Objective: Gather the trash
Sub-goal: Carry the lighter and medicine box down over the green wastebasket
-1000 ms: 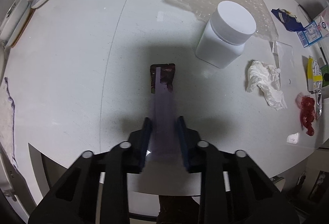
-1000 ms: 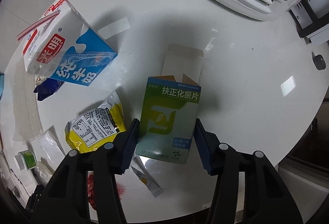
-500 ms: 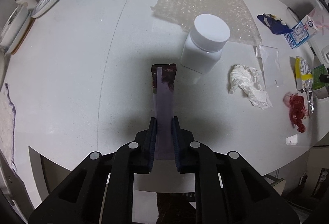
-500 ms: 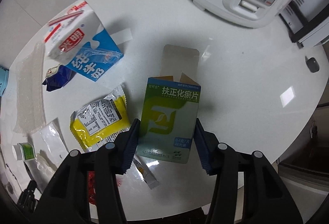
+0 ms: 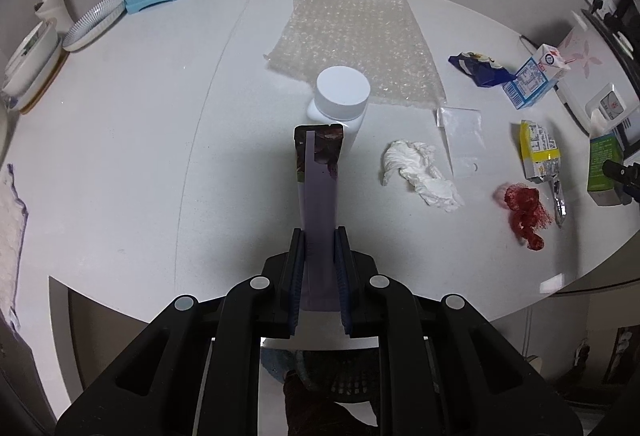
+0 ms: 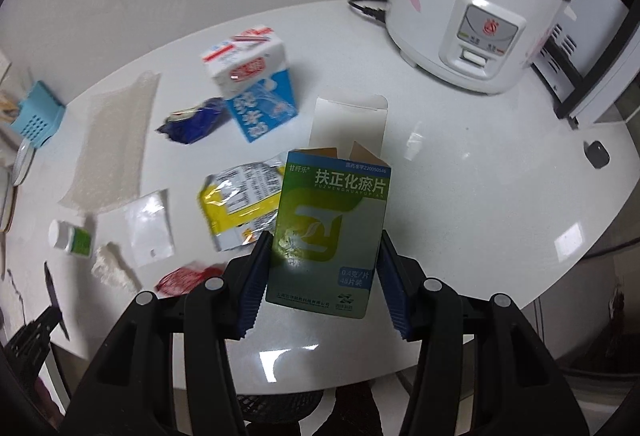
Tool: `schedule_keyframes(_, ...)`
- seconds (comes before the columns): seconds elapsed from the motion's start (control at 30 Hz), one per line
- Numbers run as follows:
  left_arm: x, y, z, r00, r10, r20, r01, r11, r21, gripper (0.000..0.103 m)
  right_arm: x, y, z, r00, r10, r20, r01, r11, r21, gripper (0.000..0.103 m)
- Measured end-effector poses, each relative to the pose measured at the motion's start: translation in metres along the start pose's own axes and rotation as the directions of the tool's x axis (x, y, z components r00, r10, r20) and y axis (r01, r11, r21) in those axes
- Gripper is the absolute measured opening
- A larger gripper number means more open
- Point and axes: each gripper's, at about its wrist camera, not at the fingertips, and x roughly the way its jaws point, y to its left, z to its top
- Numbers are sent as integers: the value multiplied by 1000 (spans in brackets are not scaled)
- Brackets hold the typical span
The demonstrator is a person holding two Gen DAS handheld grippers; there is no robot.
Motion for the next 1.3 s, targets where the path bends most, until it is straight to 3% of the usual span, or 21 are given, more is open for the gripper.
schedule_keyframes(0.3,-30,-19,-23,996,-31,89,28,999,42,14,-55,30,-43,986,123,114,-104,982,-155,49)
schedule_keyframes(0.63,-46,-33,-69,994,-61,91,50,992,120,14,-79,58,-110,963,239,123,-184,921,-344,49)
schedule_keyframes(0.93,-33,-32,-120,996,-88,23,84,988,131,14,-74,79,-190,933,359,-2,-311,805,-506,49)
schedule_keyframes(1.1,-15,-28,-145,995,-95,-20,97,988,119,14,-55,94,-229,934,350,-68,-322,748,-580,49)
schedule_keyframes(1.3,23,-24,-170,992,-89,-94,99,989,108,14,-13,98,-260,951,284,-126,-300,729,-615,49)
